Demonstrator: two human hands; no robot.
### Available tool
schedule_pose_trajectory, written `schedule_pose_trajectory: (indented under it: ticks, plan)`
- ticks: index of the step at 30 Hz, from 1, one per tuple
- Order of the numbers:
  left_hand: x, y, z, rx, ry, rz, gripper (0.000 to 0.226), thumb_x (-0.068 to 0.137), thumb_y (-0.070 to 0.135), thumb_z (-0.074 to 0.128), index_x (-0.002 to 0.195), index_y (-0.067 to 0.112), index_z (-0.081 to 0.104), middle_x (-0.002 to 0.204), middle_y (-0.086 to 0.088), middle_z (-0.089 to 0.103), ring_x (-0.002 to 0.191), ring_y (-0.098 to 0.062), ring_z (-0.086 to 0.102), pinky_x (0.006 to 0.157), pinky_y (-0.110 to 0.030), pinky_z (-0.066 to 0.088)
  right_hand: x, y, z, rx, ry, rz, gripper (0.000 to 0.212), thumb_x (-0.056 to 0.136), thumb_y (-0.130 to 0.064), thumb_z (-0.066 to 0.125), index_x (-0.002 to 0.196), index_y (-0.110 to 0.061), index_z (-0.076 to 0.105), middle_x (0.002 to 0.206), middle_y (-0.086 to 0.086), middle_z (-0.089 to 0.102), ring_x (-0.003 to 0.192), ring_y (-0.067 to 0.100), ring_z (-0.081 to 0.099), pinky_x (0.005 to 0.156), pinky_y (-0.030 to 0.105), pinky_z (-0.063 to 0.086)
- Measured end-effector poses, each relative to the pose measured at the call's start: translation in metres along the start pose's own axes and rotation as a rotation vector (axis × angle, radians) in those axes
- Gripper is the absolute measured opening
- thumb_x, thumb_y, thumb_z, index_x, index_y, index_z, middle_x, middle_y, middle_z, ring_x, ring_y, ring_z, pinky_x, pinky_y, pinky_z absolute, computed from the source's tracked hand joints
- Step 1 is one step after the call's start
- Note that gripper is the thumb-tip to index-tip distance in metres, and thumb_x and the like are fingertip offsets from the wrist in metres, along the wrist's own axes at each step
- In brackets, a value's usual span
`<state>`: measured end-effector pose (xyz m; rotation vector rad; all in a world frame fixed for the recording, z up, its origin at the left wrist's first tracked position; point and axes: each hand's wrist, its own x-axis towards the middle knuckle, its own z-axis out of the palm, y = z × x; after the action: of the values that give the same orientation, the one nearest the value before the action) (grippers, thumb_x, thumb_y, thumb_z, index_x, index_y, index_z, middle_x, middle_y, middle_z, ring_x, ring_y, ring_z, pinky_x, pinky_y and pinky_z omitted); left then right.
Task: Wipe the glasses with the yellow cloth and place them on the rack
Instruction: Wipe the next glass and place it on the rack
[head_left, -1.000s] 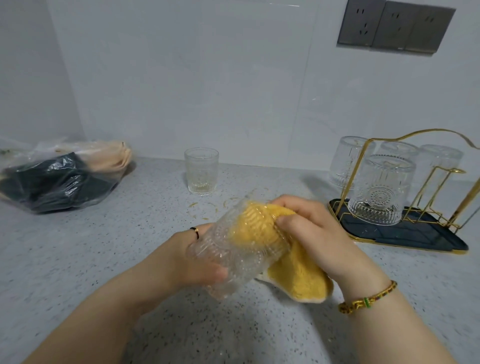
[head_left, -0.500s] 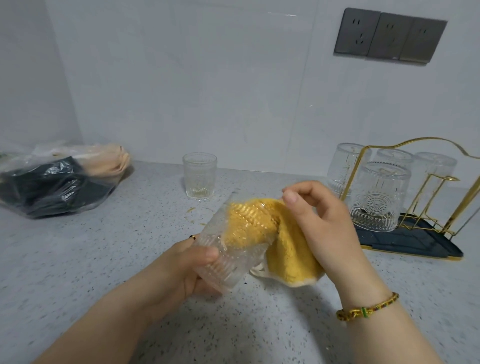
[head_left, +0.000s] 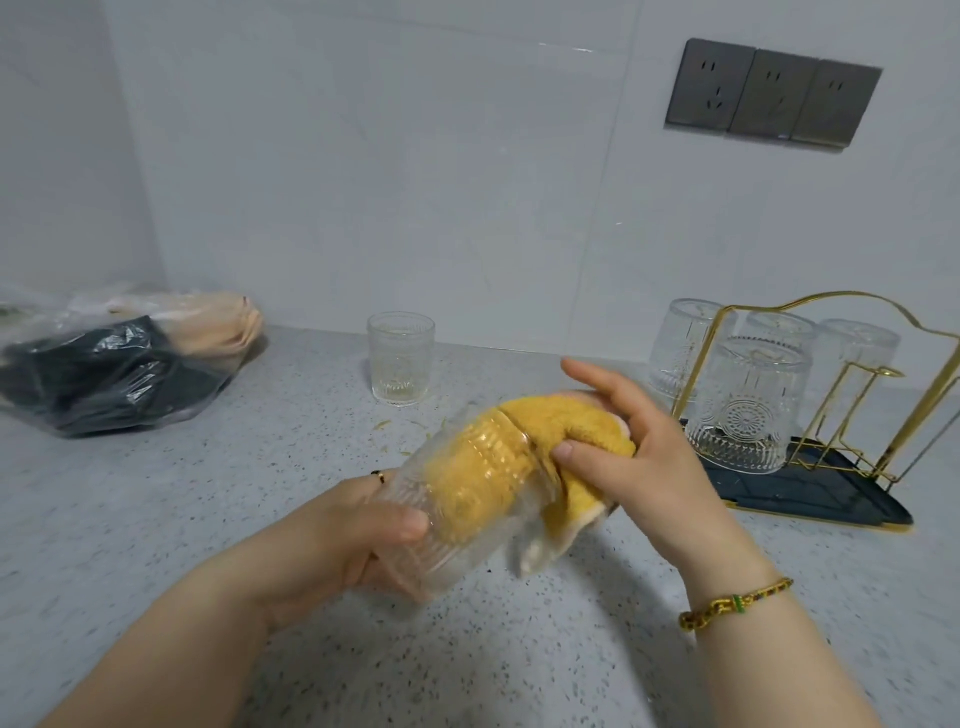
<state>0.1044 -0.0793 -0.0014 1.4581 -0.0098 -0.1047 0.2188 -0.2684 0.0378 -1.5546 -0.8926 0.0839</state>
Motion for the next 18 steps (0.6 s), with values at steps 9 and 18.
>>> schedule_pose_trajectory:
  ticks: [9,18]
  plan:
    - [0.002,-0.001,-0.001,0.034,0.072,-0.028,0.054,0.029,0.030,0.075,0.076,0.007,0.065,0.056,-0.005,0.064,0.051,-0.012,0.062,0.043,-0.022,0.048,-0.004,0.002,0.010,-0.021,-0.275,0.088,0.064,0.052,-0.064,0.070,0.110,-0.055,0.043,0.097,-0.015,0.064,0.074,-0.002,0.063,0.059,0.007,0.047]
    - [0.007,-0.004,0.004,-0.025,0.184,-0.042,0.061,0.063,0.047,0.060,0.115,0.015,0.057,0.096,-0.018,0.065,0.056,-0.019,0.065,0.043,-0.028,0.052,-0.003,0.008,0.024,-0.047,-0.185,0.170,0.083,0.048,-0.043,0.083,0.114,-0.061,0.037,0.125,-0.015,0.047,0.083,-0.005,0.050,0.092,0.021,0.042]
